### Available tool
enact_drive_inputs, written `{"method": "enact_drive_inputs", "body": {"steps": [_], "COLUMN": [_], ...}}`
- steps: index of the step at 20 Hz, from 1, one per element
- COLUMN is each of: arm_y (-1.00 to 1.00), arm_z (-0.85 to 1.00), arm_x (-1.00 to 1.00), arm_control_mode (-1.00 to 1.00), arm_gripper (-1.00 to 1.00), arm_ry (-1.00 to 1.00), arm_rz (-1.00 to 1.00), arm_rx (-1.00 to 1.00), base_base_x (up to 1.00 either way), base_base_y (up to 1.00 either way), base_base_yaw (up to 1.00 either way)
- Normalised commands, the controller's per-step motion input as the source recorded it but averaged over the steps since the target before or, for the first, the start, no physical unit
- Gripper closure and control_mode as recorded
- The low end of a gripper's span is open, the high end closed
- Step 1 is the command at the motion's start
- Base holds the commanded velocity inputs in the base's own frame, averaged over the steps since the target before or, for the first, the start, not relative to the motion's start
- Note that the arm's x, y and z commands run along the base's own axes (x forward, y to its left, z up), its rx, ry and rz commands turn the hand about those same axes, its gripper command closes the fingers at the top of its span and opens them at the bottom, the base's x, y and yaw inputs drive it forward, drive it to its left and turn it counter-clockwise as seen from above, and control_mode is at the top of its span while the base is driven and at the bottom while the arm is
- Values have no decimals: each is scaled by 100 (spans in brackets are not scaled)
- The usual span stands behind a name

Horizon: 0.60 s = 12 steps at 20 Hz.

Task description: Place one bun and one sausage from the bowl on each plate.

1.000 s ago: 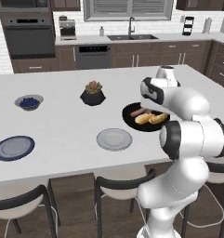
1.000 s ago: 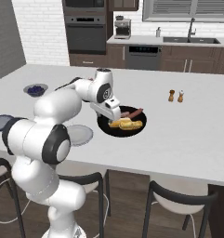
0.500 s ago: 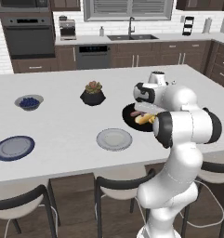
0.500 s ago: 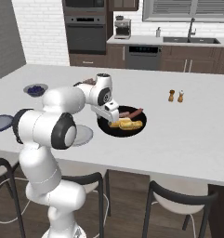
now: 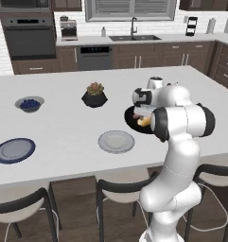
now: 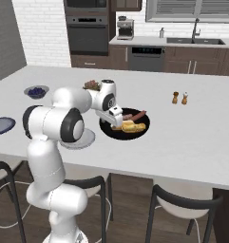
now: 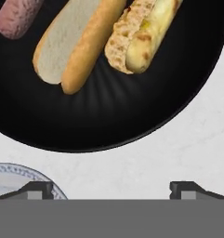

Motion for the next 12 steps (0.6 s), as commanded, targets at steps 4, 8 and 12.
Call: {"method": "enact_drive_inputs", "body": {"steps": [4,8,12], "arm_y": [1,0,0], "arm_z": [-21,-19,-25], "arm_x": [29,25,23], "arm_control_mode": [-100,-100,-100], "arm_gripper": [-100,-100,-100], "arm_ry": [0,-2,-4], "arm_rz": [0,0,0], "arm_rx": [0,0,-2], "base_base_x": [0,0,0], "base_base_y": [0,0,0], "base_base_yaw": [0,0,0]}}
